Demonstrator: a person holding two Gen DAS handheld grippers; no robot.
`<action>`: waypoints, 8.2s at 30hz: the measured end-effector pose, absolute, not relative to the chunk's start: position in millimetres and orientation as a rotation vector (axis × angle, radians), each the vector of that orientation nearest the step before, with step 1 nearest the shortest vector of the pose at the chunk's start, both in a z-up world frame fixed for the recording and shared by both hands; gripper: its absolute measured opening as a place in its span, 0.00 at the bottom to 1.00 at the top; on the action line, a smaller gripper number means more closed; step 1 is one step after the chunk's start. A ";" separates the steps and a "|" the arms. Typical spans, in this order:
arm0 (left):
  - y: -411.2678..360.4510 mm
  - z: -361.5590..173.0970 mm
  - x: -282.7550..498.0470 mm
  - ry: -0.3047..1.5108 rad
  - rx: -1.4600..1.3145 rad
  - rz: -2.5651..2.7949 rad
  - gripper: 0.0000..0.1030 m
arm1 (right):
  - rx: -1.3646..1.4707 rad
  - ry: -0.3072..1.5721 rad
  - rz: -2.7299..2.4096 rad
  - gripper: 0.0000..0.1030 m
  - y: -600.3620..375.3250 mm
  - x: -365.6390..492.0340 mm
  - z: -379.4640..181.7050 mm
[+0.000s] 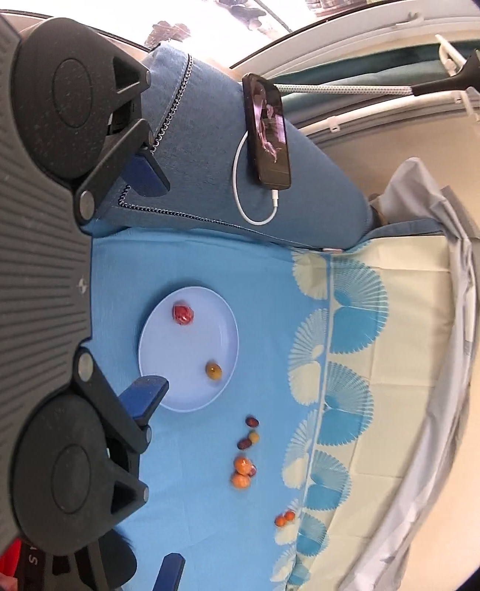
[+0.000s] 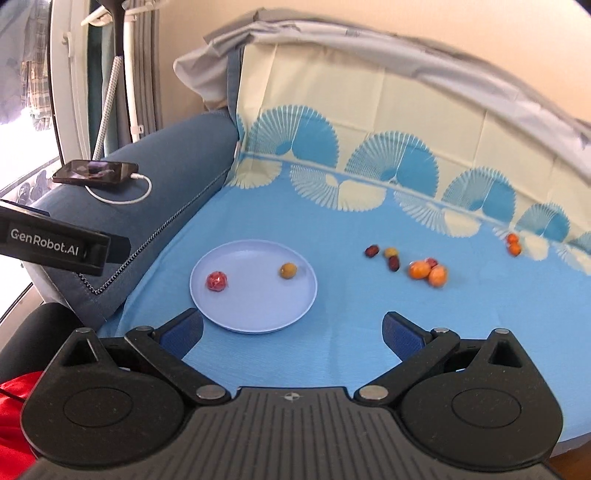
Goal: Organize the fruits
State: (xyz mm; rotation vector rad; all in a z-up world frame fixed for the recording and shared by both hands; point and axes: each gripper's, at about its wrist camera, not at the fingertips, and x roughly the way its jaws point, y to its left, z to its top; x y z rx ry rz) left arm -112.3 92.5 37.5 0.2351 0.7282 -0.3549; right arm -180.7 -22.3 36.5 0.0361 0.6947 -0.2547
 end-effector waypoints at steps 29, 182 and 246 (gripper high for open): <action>-60.4 19.0 -46.7 0.851 0.448 -0.572 1.00 | 0.202 0.703 -0.571 0.99 -184.8 -175.7 -0.1; 1.8 -103.1 71.3 1.077 0.367 -0.455 0.55 | 0.183 0.972 -0.088 0.39 -84.6 -10.1 -97.5; 107.9 34.9 -137.4 0.769 0.374 -0.365 1.00 | 0.061 0.691 -0.168 0.99 -14.7 -186.2 48.6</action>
